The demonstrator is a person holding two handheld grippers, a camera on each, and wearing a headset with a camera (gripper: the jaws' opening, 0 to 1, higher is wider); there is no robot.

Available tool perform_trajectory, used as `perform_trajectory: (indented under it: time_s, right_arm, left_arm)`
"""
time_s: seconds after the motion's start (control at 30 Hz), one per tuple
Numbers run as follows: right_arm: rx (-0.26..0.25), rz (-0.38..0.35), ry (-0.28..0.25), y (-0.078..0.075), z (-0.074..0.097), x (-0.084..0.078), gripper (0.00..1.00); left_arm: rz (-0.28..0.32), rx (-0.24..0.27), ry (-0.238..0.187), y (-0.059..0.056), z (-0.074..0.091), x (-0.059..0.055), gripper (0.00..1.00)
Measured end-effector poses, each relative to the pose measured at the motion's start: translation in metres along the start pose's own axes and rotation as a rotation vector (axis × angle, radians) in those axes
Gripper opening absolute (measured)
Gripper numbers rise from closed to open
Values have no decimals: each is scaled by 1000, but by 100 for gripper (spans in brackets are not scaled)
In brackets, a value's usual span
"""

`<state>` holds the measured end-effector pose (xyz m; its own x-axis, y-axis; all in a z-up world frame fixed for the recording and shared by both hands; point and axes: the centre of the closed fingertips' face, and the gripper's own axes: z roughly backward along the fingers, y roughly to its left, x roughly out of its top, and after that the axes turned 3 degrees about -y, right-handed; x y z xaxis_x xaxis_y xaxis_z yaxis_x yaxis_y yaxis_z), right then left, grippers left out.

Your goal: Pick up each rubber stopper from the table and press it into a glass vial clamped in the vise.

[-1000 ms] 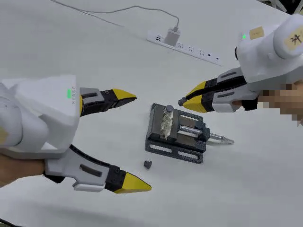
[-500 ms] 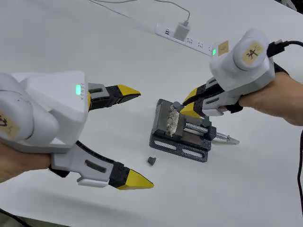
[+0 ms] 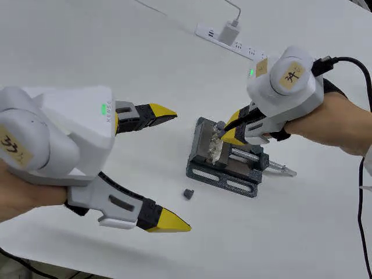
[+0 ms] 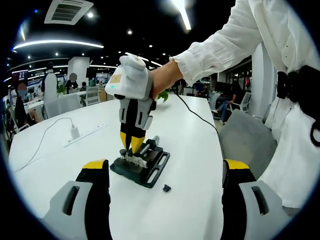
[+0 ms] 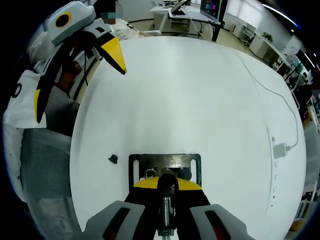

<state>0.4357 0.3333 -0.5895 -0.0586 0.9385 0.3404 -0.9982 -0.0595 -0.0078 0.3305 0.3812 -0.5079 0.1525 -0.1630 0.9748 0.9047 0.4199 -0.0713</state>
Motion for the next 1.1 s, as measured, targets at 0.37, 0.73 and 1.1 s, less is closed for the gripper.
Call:
perform_trajectory:
  time_s: [0.37,0.73,1.1]
  right_arm:
    - [0,42,36,-3,-2,-4,5]
    - [-8,110,92,-3,-6,-5,5]
    - [-17,77,109,-1,-7,-2,4]
  left_arm:
    - [17,7,-16,1,2,-1,92]
    - [27,13,-32,3,5,2,90]
    - [31,10,-34,3,4,2,88]
